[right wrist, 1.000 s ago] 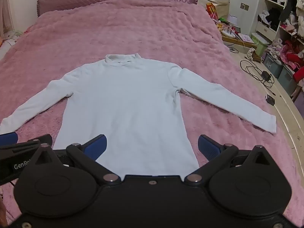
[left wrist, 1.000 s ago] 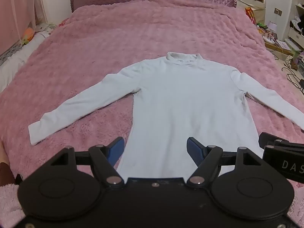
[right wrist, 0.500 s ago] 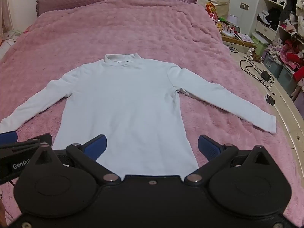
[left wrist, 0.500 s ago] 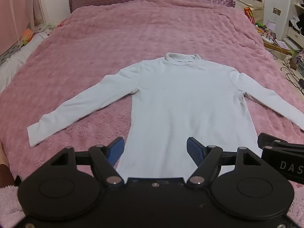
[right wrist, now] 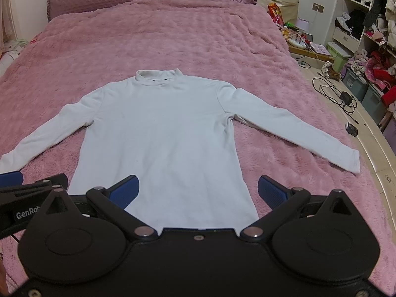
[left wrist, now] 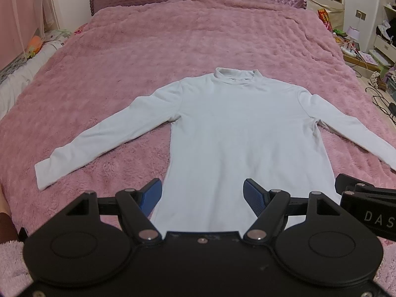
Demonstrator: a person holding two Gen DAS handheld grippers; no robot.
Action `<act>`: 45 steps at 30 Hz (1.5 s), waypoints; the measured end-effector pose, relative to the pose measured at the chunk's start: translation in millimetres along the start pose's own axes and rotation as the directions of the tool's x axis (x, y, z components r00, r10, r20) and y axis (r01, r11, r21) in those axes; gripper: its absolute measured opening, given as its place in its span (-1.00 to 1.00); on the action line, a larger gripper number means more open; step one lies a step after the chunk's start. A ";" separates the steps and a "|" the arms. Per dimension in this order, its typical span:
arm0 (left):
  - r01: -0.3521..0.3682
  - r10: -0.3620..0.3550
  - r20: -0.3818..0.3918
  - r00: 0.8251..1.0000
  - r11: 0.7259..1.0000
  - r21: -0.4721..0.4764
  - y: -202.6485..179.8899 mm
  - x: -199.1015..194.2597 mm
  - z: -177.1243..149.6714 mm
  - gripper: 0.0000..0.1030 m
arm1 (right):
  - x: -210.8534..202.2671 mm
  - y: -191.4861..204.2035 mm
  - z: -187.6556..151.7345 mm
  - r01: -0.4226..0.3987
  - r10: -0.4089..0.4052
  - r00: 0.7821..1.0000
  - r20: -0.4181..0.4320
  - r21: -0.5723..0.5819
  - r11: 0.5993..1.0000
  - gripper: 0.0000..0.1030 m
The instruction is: Fold small clothes
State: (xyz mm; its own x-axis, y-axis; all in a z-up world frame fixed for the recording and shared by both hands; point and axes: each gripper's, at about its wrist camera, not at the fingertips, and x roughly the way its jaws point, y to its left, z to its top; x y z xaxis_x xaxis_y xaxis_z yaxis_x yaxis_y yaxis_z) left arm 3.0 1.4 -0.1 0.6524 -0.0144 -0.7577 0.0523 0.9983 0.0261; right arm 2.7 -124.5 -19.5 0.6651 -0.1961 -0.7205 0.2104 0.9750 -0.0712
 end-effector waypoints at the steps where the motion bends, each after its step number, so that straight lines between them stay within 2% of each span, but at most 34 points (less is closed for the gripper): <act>1: 0.001 -0.001 -0.001 1.000 1.000 0.000 -0.1 0.0 0.0 0.48 | -0.1 -0.1 0.0 -0.001 0.001 1.000 -0.001 0.000 1.000 1.00; 45: 0.004 -0.004 -0.020 1.000 1.000 0.000 -4.4 6.2 2.0 0.48 | 9.3 -0.7 -8.6 0.000 0.000 1.000 -0.013 0.000 1.000 1.00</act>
State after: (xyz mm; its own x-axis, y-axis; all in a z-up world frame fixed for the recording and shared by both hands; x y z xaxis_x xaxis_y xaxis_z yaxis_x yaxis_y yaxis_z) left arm 8.4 -3.1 -3.6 0.6370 -0.0174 -0.7707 0.0553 0.9982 0.0231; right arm 2.5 -126.1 -32.1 0.6559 -0.1944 -0.7294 0.2100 0.9751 -0.0711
